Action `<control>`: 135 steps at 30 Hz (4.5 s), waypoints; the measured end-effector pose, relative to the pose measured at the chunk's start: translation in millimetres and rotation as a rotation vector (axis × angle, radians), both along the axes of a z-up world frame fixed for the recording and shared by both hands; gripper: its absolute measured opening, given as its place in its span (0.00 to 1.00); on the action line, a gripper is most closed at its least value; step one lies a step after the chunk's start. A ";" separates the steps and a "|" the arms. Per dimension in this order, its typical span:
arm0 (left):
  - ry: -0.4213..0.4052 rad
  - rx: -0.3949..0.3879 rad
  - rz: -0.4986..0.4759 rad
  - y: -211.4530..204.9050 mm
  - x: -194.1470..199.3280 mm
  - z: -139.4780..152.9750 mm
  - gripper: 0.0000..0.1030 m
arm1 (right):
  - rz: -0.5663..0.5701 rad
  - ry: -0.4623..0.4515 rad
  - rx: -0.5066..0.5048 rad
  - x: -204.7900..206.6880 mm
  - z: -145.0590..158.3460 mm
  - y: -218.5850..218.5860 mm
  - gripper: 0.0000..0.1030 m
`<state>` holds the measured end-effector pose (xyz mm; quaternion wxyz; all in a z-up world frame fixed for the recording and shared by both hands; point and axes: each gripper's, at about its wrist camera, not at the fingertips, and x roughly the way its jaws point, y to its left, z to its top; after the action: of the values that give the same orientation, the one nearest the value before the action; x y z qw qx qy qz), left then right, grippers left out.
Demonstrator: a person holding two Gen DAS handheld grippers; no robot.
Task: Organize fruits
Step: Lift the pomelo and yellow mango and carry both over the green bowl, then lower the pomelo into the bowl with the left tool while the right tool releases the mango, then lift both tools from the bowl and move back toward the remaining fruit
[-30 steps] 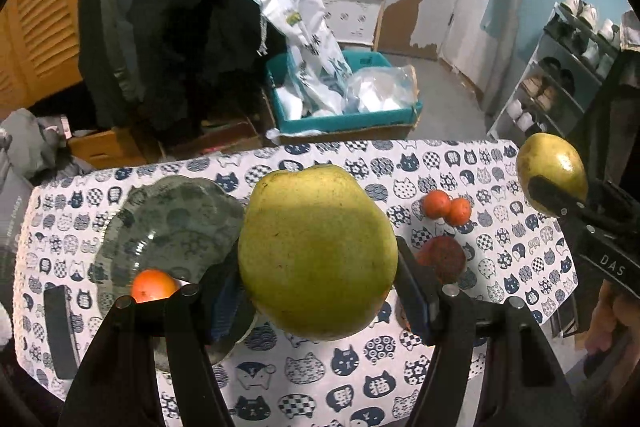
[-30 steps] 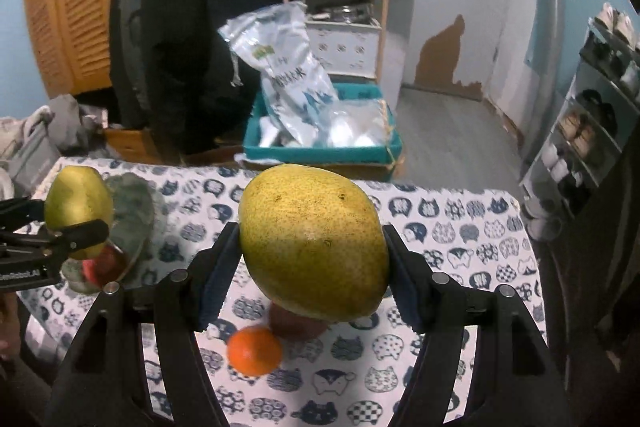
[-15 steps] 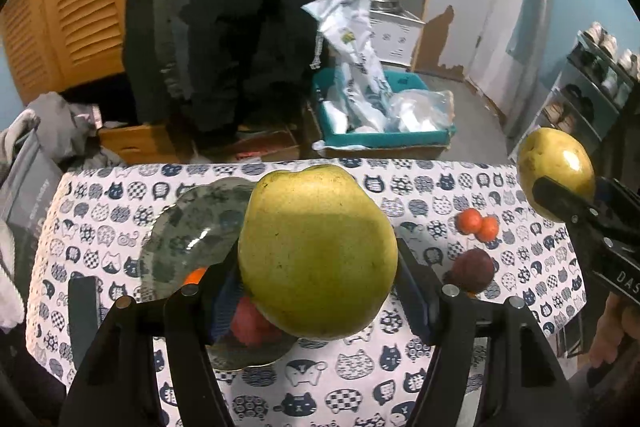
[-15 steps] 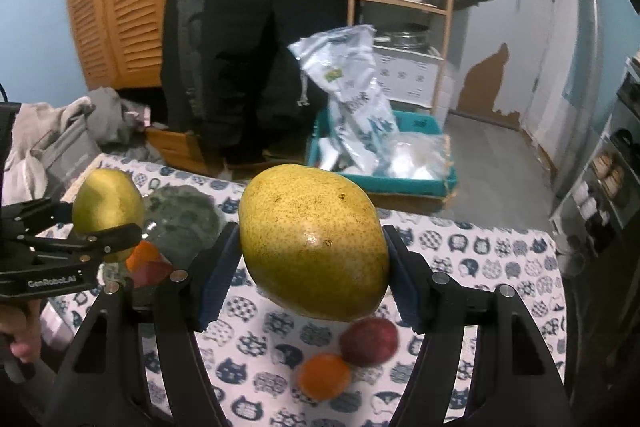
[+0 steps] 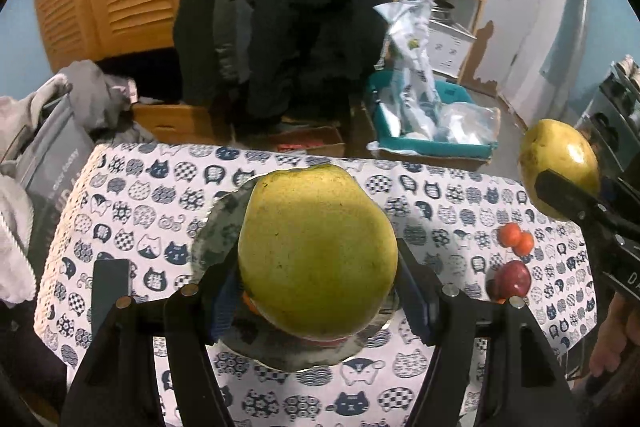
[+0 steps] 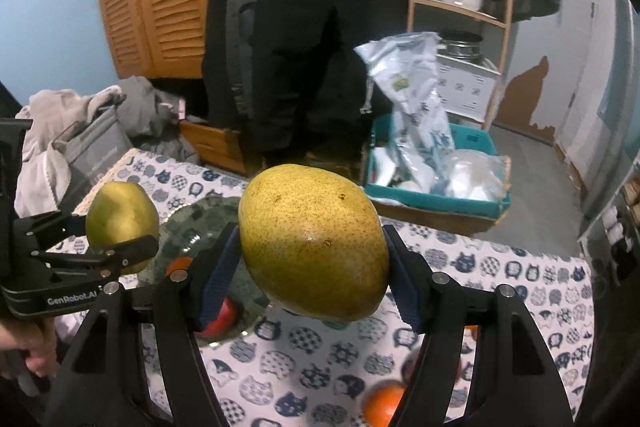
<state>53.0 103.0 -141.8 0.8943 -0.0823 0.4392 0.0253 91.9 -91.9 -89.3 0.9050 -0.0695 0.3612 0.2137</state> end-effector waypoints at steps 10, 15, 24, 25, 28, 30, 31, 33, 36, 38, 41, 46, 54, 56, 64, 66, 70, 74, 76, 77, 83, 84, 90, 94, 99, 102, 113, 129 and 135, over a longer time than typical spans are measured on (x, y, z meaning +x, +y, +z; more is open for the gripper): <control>0.052 -0.016 0.056 42.5 10.2 -26.1 0.68 | 0.048 0.090 0.032 25.4 -28.1 44.8 0.67; 0.092 -0.003 0.070 56.1 23.4 -46.3 0.68 | 0.061 0.142 0.034 36.9 -50.8 61.4 0.67; 0.194 -0.051 0.093 77.8 43.7 -88.2 0.68 | 0.085 0.223 0.008 51.0 -91.3 82.5 0.67; 0.203 -0.064 0.096 79.3 44.6 -92.5 0.68 | 0.086 0.230 0.005 51.9 -95.2 84.4 0.67; 0.228 -0.085 0.105 81.4 46.7 -103.7 0.68 | 0.088 0.253 0.002 54.8 -105.0 86.9 0.67; 0.244 -0.091 0.107 82.5 48.3 -109.0 0.68 | 0.088 0.265 0.001 55.7 -110.8 87.9 0.67; 0.254 -0.095 0.107 82.8 49.1 -111.9 0.68 | 0.087 0.269 0.000 56.5 -113.1 88.1 0.67; 0.276 -0.108 0.103 82.4 51.2 -117.0 0.68 | 0.086 0.278 -0.002 57.4 -117.8 88.6 0.67; 0.285 -0.102 0.100 81.2 52.7 -122.3 0.68 | 0.083 0.289 -0.005 58.6 -123.5 87.9 0.67; 0.288 -0.110 0.100 82.3 53.9 -124.0 0.68 | 0.082 0.296 -0.007 59.3 -126.5 87.1 0.67; 0.296 -0.136 0.110 86.5 56.3 -126.5 0.68 | 0.080 0.305 -0.008 59.9 -130.3 85.2 0.67; 0.312 -0.176 0.134 93.7 60.6 -133.1 0.68 | 0.076 0.315 -0.003 60.7 -133.1 82.7 0.67; 0.323 -0.187 0.139 97.0 58.9 -134.2 0.77 | 0.084 0.336 0.013 60.9 -134.9 85.3 0.68; 0.309 -0.170 0.128 93.4 58.1 -130.6 0.79 | 0.083 0.345 0.018 61.2 -136.2 86.3 0.68; 0.296 -0.103 0.125 85.2 46.2 -117.0 0.79 | 0.091 0.399 0.021 64.2 -148.9 94.0 0.68; 0.293 -0.063 0.131 83.0 41.0 -112.1 0.79 | 0.097 0.421 0.017 64.6 -154.0 97.3 0.68; 0.282 0.002 0.128 81.5 31.0 -102.6 0.79 | 0.108 0.446 -0.005 63.6 -162.6 104.7 0.68; 0.276 0.035 0.136 83.8 22.2 -96.9 0.79 | 0.116 0.458 -0.002 63.1 -165.6 110.1 0.66; 0.274 0.037 0.137 84.8 19.2 -95.4 0.79 | 0.123 0.455 0.028 64.4 -159.5 110.9 0.66; 0.274 0.040 0.136 84.6 18.5 -95.2 0.79 | 0.124 0.453 0.023 65.5 -156.2 112.7 0.66; 0.262 0.046 0.133 82.6 11.6 -87.7 0.79 | 0.105 0.427 0.048 66.1 -134.6 108.8 0.66; 0.256 0.043 0.131 81.4 10.4 -84.9 0.79 | 0.099 0.412 0.039 65.0 -129.3 107.3 0.66; 0.208 0.039 0.112 69.1 4.1 -63.8 0.79 | 0.065 0.325 -0.009 57.1 -101.1 93.0 0.67; 0.172 0.025 0.087 55.8 -0.1 -47.3 0.79 | 0.035 0.283 -0.041 49.9 -84.6 76.9 0.67; 0.129 0.019 0.047 36.0 -4.2 -29.2 0.84 | -0.005 0.239 -0.056 39.4 -63.5 52.0 0.67; 0.106 0.024 0.023 24.0 -7.8 -18.8 0.84 | -0.028 0.204 -0.067 30.6 -50.3 35.8 0.67; 0.011 0.027 0.006 -6.4 -26.7 19.4 0.84 | -0.074 0.102 -0.074 -2.4 -5.2 -12.5 0.73; -0.081 0.050 -0.054 -56.2 -40.5 54.0 0.94 | -0.158 0.004 -0.026 -41.3 33.6 -92.8 0.82; -0.091 0.060 -0.102 -83.7 -37.4 59.1 0.98 | -0.204 -0.018 -0.046 -49.4 36.8 -120.6 0.83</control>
<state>15.7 19.3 -82.7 0.9155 -0.0338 0.4008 -0.0111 42.5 -212.5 -52.5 0.9233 -0.0550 0.3632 0.1117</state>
